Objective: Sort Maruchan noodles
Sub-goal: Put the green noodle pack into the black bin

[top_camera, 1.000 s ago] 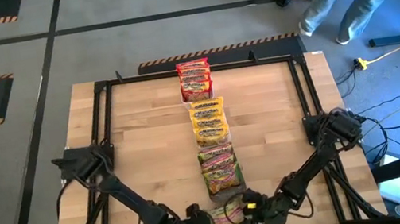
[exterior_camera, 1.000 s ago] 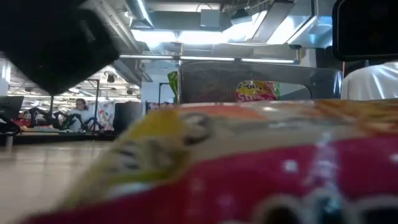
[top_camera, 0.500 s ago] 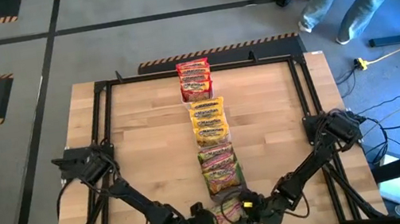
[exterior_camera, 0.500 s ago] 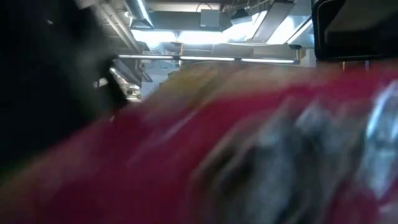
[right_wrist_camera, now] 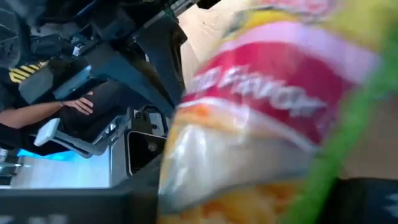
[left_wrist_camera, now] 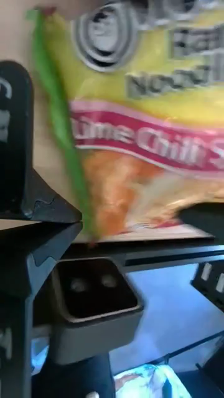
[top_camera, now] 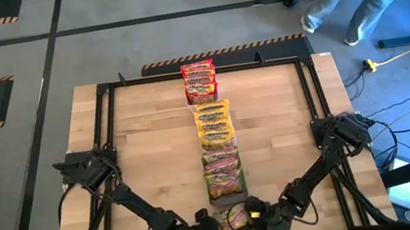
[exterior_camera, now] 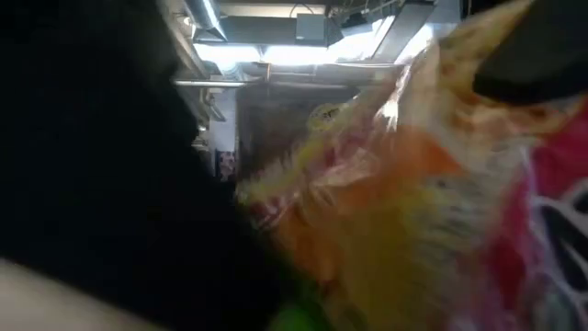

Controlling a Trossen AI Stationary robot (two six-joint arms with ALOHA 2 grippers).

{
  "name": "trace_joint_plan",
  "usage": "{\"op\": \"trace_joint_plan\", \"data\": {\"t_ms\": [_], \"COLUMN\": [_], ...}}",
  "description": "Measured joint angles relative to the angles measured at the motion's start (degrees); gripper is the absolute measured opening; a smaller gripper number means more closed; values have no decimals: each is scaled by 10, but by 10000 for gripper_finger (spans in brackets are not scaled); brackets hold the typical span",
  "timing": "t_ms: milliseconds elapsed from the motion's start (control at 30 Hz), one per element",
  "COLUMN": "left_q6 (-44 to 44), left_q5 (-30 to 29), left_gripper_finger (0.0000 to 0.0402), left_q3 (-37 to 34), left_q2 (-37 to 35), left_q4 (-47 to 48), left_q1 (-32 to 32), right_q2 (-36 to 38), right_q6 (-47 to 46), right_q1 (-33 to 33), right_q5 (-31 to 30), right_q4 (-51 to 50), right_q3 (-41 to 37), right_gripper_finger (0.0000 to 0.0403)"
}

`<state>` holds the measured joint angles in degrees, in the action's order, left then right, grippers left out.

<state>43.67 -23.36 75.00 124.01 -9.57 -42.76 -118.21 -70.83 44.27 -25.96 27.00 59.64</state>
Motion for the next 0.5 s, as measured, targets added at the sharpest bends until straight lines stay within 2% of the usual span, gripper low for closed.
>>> {"op": "trace_joint_plan", "data": {"t_ms": [167, 400, 500], "left_q6": [42, 46, 52], "left_q5": [11, 12, 11], "left_gripper_finger": [0, 0, 0], "left_q3": [0, 0, 0], "left_q2": [-17, -38, -50], "left_q4": [46, 18, -7], "left_q1": [-19, -32, -25], "right_q2": [1, 3, 12], "right_q6": [14, 46, 102], "right_q1": [22, 60, 77], "right_q5": [-7, -22, -13], "right_q4": [0, -2, -7], "right_q3": [0, 1, 7], "right_gripper_finger": [108, 119, 111]}}
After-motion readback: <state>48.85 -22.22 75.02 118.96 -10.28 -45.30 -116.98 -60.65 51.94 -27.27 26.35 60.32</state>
